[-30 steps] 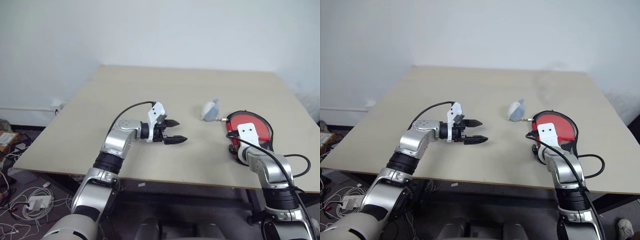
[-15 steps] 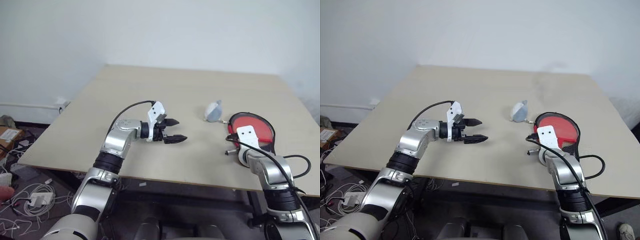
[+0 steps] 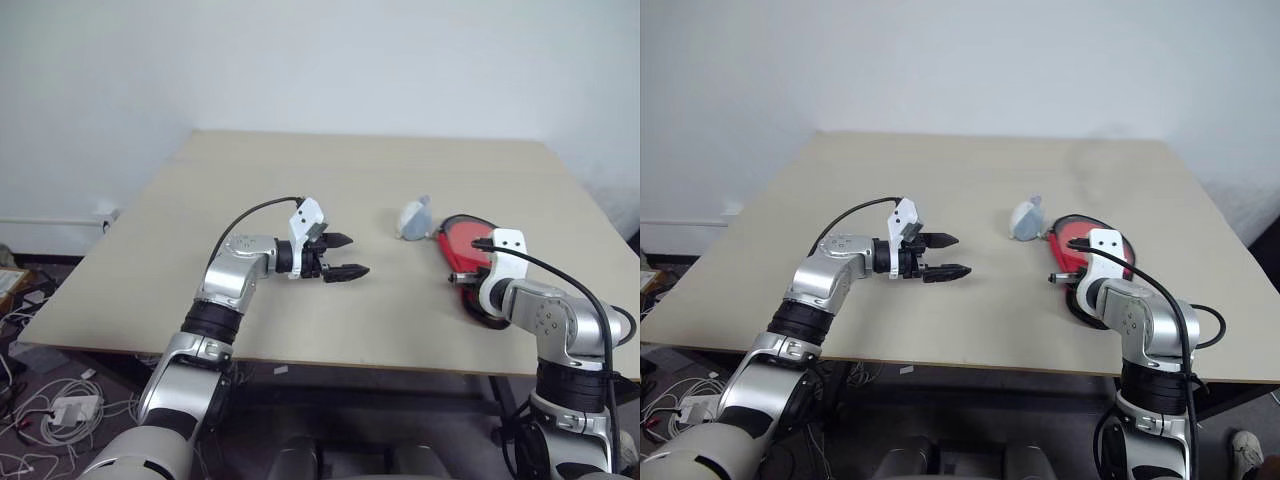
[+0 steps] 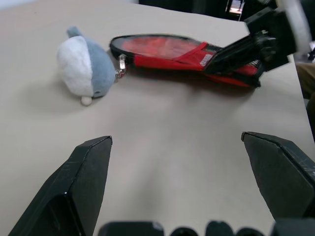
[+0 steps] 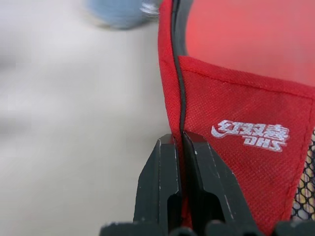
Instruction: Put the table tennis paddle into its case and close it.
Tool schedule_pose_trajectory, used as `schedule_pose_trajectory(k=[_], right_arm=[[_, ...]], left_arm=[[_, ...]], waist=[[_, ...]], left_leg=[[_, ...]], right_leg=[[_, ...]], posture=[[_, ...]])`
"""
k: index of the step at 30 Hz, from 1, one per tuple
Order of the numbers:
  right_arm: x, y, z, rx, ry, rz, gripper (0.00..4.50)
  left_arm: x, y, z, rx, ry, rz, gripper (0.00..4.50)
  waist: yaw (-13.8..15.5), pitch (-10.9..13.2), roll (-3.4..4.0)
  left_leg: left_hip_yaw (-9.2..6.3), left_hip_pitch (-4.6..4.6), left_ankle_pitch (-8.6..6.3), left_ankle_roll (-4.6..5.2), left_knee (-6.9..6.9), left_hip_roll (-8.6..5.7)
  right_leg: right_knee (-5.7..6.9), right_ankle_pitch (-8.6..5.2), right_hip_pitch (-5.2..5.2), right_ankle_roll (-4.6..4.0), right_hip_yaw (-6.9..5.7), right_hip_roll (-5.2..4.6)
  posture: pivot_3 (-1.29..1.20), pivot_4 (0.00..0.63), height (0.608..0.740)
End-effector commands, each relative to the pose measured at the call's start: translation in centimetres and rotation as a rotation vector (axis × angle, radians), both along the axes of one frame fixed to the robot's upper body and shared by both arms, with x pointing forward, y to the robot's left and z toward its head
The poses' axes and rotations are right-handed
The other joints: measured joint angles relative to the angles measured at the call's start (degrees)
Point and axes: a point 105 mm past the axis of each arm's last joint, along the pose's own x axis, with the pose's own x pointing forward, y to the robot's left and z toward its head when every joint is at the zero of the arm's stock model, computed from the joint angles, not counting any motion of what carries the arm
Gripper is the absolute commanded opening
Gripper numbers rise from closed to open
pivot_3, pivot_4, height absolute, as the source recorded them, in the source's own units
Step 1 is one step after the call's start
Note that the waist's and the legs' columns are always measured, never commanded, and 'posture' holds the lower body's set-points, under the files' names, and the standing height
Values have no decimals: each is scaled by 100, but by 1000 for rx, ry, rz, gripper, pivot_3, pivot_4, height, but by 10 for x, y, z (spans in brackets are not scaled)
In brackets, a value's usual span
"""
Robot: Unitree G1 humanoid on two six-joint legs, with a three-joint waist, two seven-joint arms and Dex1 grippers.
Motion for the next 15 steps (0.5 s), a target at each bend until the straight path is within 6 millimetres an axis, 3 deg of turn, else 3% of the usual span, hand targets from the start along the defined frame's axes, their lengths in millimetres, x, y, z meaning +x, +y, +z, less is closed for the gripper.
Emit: schedule_pose_trajectory(k=[1, 8, 15], right_arm=[[-9, 35, 15, -20, -75, 191, 24], [-50, 60, 0, 25, 15, 353, 24], [-81, 88, 20, 160, -59, 472, 24]], left_arm=[[10, 9, 24, -41, -53, 24, 4500], [15, 12, 28, -37, -65, 30, 4500], [11, 9, 19, -12, -51, 5, 4500]], waist=[[6, 2, 4], [24, 3, 1], [24, 3, 0]], left_leg=[[1, 0, 0, 0, -1, 0], [3, -3, 0, -1, 3, 0], [0, -2, 0, -1, 1, 0]], right_leg=[[0, 0, -2, 0, 1, 0], [-7, -1, 4, 0, 2, -1], [-5, -1, 0, 1, 1, 0]], posture=[[0, 0, 740], [0, 0, 740], [0, 0, 740]])
